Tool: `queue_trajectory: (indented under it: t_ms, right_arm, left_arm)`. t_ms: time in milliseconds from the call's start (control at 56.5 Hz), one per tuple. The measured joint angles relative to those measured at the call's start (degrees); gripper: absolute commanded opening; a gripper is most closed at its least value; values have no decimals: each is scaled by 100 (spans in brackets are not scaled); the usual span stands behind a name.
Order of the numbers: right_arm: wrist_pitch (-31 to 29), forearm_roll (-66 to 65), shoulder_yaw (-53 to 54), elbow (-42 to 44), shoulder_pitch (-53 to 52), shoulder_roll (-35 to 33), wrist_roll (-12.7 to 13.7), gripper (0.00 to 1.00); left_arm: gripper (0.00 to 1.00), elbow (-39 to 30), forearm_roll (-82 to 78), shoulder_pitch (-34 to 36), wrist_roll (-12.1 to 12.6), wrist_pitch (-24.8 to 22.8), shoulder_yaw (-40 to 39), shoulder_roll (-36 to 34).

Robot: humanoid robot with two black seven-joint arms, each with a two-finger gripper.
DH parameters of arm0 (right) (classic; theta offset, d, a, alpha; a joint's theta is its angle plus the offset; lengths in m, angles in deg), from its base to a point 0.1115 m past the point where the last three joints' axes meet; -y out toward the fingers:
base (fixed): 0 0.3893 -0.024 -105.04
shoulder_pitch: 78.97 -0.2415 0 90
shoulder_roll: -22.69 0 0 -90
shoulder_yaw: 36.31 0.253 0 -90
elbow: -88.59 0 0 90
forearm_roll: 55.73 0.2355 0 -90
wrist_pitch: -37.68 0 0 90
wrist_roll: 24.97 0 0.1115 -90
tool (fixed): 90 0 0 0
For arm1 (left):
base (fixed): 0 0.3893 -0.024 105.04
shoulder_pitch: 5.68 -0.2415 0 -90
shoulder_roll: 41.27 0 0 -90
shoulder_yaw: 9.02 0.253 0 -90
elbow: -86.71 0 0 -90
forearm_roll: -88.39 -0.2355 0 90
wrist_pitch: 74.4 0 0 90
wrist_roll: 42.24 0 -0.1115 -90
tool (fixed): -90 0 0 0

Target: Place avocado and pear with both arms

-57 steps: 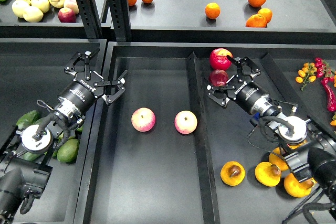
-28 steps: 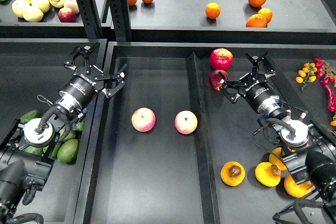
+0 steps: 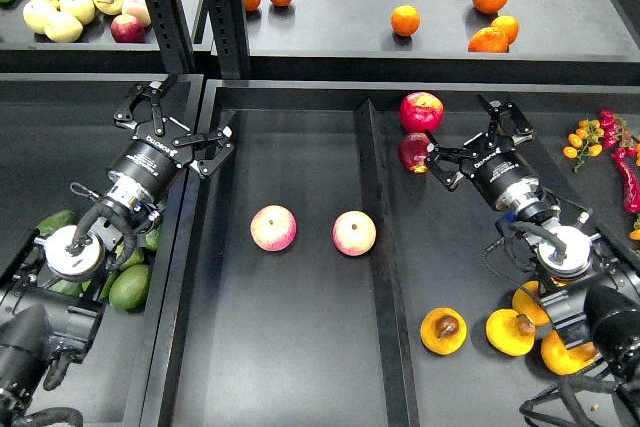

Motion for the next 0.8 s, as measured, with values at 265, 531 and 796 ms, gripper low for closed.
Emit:
queue_trajectory:
  t_ms: [265,531,796]
  right_arm:
    - [0,5,70,-53,3,0,29,99]
    - [0,5,72,-88,16,0,44,99]
    - [0,5,72,-100,16,0,55,99]
  left_arm:
    - [99,-12,69,-30,0,-1,97,0]
    - [99,-12,167,-33,-56,7,98,0]
    - [99,37,168,-33,-253,54,98,0]
